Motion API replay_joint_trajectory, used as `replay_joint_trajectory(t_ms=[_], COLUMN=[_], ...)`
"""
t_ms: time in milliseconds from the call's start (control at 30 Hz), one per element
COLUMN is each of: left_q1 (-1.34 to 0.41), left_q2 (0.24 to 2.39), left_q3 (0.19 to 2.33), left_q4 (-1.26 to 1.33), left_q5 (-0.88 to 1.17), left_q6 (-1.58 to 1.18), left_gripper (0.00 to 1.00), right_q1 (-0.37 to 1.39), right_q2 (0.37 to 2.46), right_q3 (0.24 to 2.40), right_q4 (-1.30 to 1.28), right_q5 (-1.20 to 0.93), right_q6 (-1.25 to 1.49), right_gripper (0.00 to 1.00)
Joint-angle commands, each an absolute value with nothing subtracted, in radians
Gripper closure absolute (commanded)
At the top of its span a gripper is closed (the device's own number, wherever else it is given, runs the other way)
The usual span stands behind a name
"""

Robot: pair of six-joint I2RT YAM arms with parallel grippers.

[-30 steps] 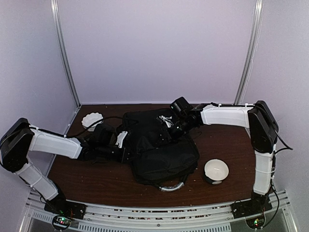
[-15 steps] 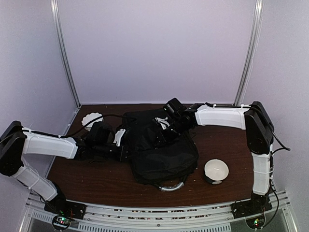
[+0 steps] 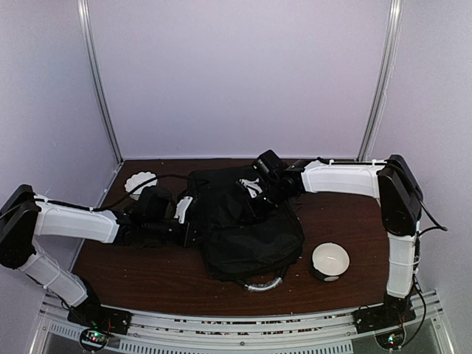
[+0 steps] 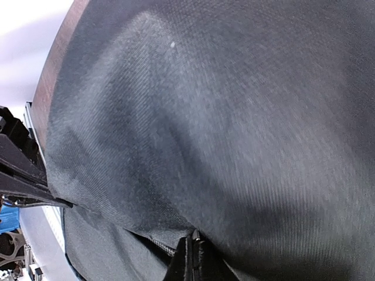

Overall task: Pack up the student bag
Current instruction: Pick up the lower front pocket of the student bag, then zip the lower front pocket of the student bag.

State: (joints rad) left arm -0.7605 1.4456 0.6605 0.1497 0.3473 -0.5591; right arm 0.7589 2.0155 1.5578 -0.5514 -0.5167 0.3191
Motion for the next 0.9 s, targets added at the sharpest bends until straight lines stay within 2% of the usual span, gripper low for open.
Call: replay_joint_trajectory(t_ms=[0, 167, 867], left_q1=[-0.785, -0.784, -0.764], left_q2=[1.439, 1.469, 1.512], left_q3=[0.656, 0.657, 0.682], left_q4=[0.274, 0.270, 0.220], left_q5=[0.373, 0.353, 0.315], left_q6=[-0.526, -0.525, -0.524], left_gripper=[1.00, 1.00, 1.00], right_q1=[0.689, 0.625, 0.386], right_q2=[1.910, 1.823, 1.681], right_q3=[1.462, 1.386, 1.227], right_q4=[-0.555, -0.533, -0.483], right_q5=[-0.438, -0.439, -0.444], right_q6=[0.321, 0.308, 0.300], right_gripper=[1.00, 1.00, 1.00])
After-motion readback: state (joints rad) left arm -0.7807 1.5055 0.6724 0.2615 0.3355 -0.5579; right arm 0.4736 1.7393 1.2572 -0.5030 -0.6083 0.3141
